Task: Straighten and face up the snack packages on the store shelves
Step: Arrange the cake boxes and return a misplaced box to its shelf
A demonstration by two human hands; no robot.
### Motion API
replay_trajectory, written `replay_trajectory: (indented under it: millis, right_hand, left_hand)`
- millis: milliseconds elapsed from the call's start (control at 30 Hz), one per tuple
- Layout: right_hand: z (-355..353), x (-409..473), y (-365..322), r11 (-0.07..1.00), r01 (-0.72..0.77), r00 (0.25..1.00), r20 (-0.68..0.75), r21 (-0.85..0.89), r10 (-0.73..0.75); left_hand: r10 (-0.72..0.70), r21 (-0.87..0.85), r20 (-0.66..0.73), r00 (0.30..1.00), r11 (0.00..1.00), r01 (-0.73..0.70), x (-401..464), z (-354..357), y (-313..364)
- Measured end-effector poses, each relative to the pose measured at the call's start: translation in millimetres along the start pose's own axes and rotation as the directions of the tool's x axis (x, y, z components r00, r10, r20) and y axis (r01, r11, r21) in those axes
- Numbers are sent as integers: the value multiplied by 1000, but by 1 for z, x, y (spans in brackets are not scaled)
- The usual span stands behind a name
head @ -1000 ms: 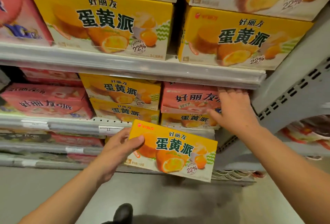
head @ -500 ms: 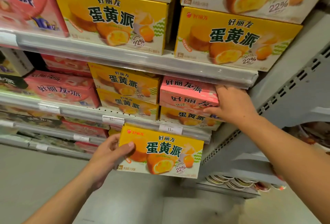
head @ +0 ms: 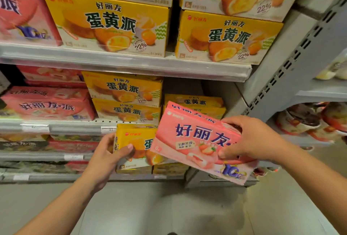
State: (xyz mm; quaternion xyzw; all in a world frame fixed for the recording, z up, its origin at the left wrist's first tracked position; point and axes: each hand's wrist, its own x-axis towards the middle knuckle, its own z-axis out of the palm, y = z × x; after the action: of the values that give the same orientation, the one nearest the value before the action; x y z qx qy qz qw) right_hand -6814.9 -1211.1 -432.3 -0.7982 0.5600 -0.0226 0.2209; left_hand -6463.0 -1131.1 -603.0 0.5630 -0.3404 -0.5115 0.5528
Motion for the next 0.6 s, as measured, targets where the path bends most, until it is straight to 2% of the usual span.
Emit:
replay_trajectory:
  millis: [200,333,600]
  right_hand:
    - [10,-52,2,999,-36,999,-12,21,36]
    - [15,-69,15,998,-48,998,-30,29,49]
    - [0,-60,54,995,4,1000,-5,97,-4]
  left_hand:
    - [70,-69,116,991,996,-62,24,29,32]
    - [151,-179,180,972,977,-118,27,54,50]
    - [239,-196,123,963,957,-212,34,109,75]
